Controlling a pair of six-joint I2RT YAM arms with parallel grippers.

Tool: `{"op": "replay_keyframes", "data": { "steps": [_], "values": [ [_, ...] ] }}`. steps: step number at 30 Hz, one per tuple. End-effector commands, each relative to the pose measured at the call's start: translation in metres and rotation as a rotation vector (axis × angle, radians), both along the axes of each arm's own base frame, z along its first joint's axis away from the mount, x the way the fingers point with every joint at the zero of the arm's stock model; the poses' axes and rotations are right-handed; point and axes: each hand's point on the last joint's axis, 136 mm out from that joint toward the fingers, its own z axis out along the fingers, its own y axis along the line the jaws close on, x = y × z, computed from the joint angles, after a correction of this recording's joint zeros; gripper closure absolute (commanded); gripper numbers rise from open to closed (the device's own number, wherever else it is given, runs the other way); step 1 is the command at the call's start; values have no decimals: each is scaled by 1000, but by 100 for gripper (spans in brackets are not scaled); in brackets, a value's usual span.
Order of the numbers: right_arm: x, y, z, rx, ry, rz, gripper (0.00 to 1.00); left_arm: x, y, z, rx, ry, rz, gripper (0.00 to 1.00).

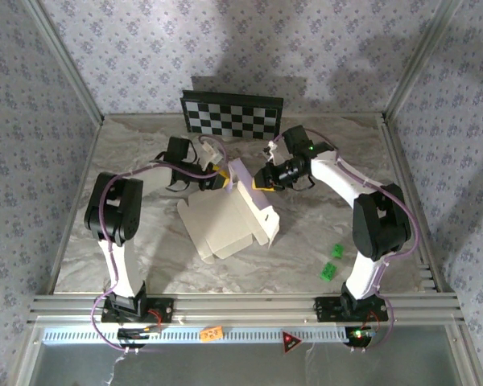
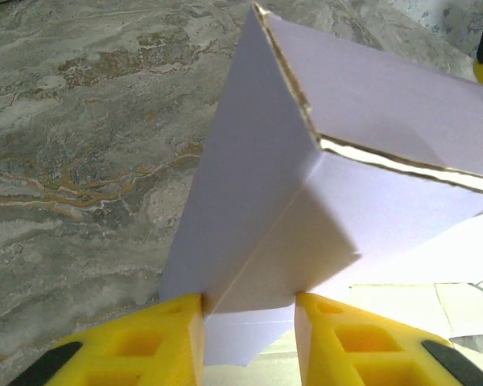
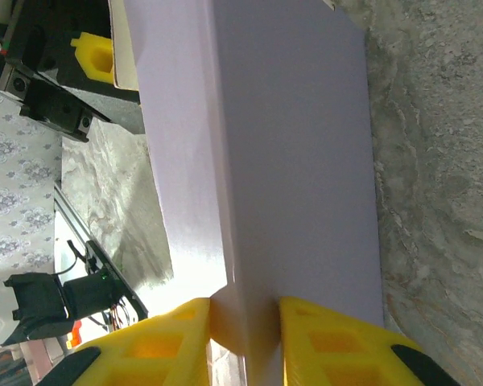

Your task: Fold the paper box

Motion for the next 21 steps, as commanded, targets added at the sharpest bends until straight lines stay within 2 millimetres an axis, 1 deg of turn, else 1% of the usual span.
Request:
{"op": "replay_keyframes", "data": {
  "steps": [1,3,7,10,17,21],
  "values": [
    [-2,-1,-12,-8,14,15,75,-25,-20,6,-44,27,-114,70],
    [-1,-3,-13,-8,15,12,75,-26,-22,5,-36,25,-115,74],
    [-3,-4,-13,-10,18,15,76,-27,-24,4,-29,30,-108,76],
    [-12,-3,-11,-12,21,44,76,-37,-25,2,-35,41,-108,75],
    [-55,-1,-13,-38,66,158,76,-73,-21,4,-53,48,-106,74],
    [-82,-4,-19,-78,98,222,76,-101,-20,3,-42,54,-123,74]
  ]
}}
